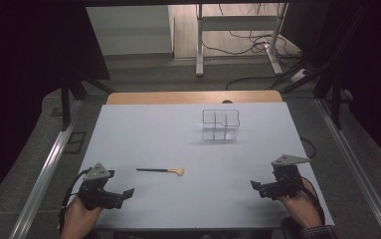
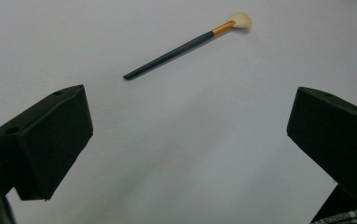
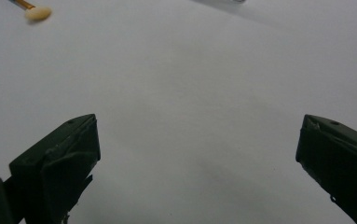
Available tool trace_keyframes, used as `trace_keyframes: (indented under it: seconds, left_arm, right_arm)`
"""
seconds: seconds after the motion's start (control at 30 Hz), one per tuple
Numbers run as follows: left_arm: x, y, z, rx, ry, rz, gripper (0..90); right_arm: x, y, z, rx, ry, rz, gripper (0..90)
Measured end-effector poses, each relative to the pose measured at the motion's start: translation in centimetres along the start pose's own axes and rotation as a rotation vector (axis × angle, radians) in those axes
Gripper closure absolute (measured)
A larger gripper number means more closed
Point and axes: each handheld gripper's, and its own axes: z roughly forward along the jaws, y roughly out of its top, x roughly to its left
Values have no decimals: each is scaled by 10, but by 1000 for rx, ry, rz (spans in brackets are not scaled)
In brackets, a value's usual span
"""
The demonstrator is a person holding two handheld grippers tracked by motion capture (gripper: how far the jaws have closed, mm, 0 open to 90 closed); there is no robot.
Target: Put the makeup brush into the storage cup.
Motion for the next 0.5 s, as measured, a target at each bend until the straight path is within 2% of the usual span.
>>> trace_keyframes:
  seconds: [0.17, 0.2, 0.3, 0.4, 0.5]
  left_arm:
    - [0, 0, 1, 17, 15, 11, 4]
    - [0, 0, 1, 19, 18, 13, 4]
    - [1, 0, 2, 23, 24, 25, 3]
    - [1, 0, 3, 21, 16, 21, 0]
    - [1, 0, 2, 15, 10, 14, 0]
  right_arm:
    - [1, 0, 0, 6, 17, -15, 4]
    - [3, 0, 0, 7, 17, -40, 6]
    - [5, 0, 0, 13, 9, -60, 11]
    - [5, 0, 0, 12, 13, -62, 14]
    - [4, 0, 0, 13, 23, -44, 17]
